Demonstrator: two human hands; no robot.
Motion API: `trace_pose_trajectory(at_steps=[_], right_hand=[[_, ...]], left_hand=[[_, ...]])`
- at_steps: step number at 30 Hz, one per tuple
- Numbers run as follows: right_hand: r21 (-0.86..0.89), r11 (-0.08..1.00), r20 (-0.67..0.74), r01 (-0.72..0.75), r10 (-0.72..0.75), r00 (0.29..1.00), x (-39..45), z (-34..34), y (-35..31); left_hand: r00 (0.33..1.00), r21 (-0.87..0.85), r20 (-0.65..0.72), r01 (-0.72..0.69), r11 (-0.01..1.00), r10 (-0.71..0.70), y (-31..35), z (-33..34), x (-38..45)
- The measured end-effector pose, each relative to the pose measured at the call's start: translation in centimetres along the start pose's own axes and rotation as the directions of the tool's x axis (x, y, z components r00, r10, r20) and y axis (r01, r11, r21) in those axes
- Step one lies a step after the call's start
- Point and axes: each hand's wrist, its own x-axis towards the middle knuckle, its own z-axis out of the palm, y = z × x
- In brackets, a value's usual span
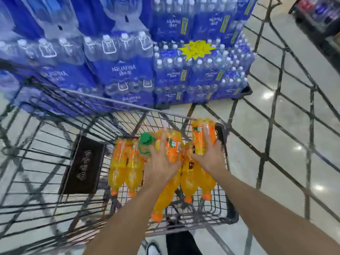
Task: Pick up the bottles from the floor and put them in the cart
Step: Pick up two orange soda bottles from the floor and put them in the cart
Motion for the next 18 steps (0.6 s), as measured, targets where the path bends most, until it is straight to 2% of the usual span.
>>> trace_pose_trajectory(at_steps=[8,14,18], right_hand=[[-0.004,1.0,0.054,-0.027,0.027,0.998,1.1,3.8,6.4],[0.019,0.998,0.026,-0.068,0.067,0.997,2.2,7.3,8.3],[-0.026,0.995,0.041,-0.099,0.1,0.994,2.9,9.1,9.2]], left_hand=[[0.992,-0.018,0.12,0.036,0.999,-0.034,0.2,8.6,2.5],[0.989,0.02,0.131,0.07,0.997,-0.072,-0.7,12.6,4.9],[0.986,0.046,0.131,0.098,0.994,-0.103,-1.6,14.3,5.7]])
